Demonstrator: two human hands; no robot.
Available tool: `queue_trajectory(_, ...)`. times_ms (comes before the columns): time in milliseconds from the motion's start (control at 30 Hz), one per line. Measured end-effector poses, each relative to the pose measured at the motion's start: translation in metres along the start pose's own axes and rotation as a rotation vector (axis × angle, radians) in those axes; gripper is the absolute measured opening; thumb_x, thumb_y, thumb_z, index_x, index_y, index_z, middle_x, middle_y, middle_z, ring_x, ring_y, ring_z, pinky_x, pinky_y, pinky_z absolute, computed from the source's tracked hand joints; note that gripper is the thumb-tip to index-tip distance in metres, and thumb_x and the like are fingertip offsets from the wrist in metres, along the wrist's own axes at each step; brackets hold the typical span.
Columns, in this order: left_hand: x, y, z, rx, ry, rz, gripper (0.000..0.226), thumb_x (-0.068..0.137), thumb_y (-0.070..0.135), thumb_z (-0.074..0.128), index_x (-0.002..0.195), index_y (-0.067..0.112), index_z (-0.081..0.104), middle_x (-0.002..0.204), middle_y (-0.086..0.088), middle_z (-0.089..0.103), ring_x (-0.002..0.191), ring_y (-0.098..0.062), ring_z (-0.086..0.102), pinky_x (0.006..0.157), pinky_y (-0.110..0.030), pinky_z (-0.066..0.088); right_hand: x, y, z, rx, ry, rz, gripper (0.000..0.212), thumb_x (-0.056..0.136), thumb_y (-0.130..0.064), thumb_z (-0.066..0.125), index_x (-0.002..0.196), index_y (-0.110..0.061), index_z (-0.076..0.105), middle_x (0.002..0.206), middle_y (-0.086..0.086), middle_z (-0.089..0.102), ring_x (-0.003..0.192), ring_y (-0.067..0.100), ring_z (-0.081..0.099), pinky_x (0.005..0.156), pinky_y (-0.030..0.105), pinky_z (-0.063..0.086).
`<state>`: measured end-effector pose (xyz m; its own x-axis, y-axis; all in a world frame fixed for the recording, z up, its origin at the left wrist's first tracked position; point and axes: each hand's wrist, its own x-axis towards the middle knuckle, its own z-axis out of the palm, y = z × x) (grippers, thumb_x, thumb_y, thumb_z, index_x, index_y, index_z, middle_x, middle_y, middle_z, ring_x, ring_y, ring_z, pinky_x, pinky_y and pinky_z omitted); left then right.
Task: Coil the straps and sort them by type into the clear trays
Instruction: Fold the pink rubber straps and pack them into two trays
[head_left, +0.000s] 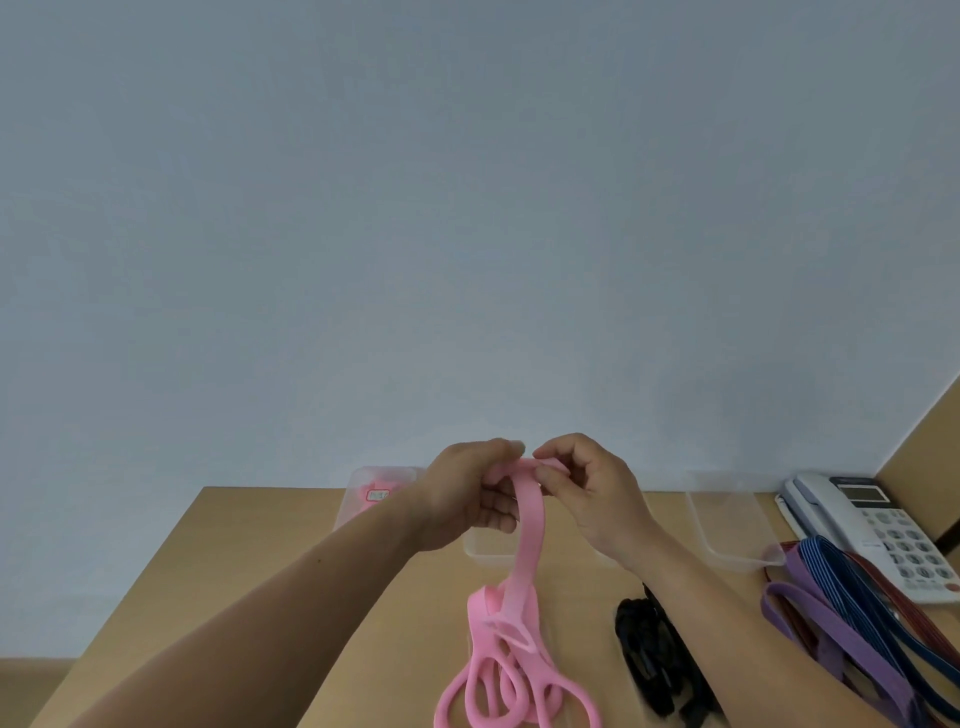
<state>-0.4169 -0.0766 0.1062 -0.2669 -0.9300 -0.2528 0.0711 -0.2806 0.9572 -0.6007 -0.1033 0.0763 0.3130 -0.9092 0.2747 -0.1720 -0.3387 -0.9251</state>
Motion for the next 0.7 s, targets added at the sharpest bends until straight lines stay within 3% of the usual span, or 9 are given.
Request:
queue_trajectory(167, 0.003, -0.006, 0.001, 0.011, 0.069, 0.016, 0.007, 0.092, 0.009, 0.065, 0.094, 0.005, 0.059, 0.079, -0.014, 0.069, 0.067, -0.025, 0.062, 0.066, -0.035, 0.054, -0.002, 0.003, -0.004, 0.033, -0.048, 0.028, 0.022, 0.085, -0.009, 0.074, 0.088, -0.031, 0.070, 0.084, -0.004, 0.068, 0.079, 0.010, 0.063, 0.077, 0.025, 0.054)
queue_trajectory(333, 0.004, -0.011, 0.003, 0.000, 0.084, 0.105, 0.016, 0.088, 0.007, 0.072, 0.098, 0.005, 0.059, 0.098, -0.034, 0.069, 0.085, -0.037, 0.066, 0.085, -0.049, 0.054, -0.004, 0.001, -0.007, 0.304, -0.100, 0.171, 0.022, 0.079, -0.028, 0.076, 0.096, -0.016, 0.070, 0.082, 0.005, 0.069, 0.071, 0.018, 0.063, 0.069, 0.026, 0.052)
queue_trajectory(400, 0.005, -0.012, 0.003, 0.046, 0.117, 0.154, 0.016, 0.088, 0.008, 0.073, 0.096, 0.004, 0.061, 0.096, -0.031, 0.069, 0.084, -0.036, 0.068, 0.083, -0.048, 0.055, -0.004, 0.001, -0.006, 0.298, -0.102, 0.209, 0.023, 0.085, -0.034, 0.074, 0.094, -0.013, 0.071, 0.081, 0.009, 0.071, 0.068, 0.021, 0.064, 0.066, 0.027, 0.052)
queue_trajectory(500, 0.006, -0.016, 0.002, 0.136, 0.161, 0.192, 0.013, 0.087, 0.003, 0.072, 0.095, 0.004, 0.062, 0.084, -0.021, 0.069, 0.077, -0.032, 0.066, 0.075, -0.042, 0.055, -0.003, 0.003, -0.003, 0.233, -0.061, 0.228, 0.015, 0.091, -0.024, 0.068, 0.092, -0.009, 0.071, 0.077, 0.007, 0.071, 0.064, 0.020, 0.063, 0.062, 0.026, 0.052)
queue_trajectory(600, 0.002, -0.019, 0.000, 0.083, 0.121, 0.135, 0.019, 0.085, 0.001, 0.073, 0.099, 0.004, 0.060, 0.090, -0.021, 0.070, 0.078, -0.030, 0.067, 0.071, -0.036, 0.057, -0.005, 0.003, -0.001, 0.183, -0.046, 0.183, 0.010, 0.092, -0.016, 0.068, 0.094, -0.006, 0.069, 0.075, 0.004, 0.071, 0.063, 0.017, 0.063, 0.063, 0.025, 0.052)
queue_trajectory(700, -0.002, -0.016, -0.001, -0.009, 0.017, 0.034, 0.030, 0.084, 0.018, 0.076, 0.104, 0.007, 0.057, 0.098, -0.019, 0.074, 0.083, -0.028, 0.070, 0.071, -0.033, 0.058, -0.007, 0.000, 0.000, 0.166, -0.021, 0.117, 0.006, 0.090, -0.015, 0.070, 0.091, -0.009, 0.069, 0.077, 0.004, 0.071, 0.065, 0.013, 0.065, 0.064, 0.022, 0.053)
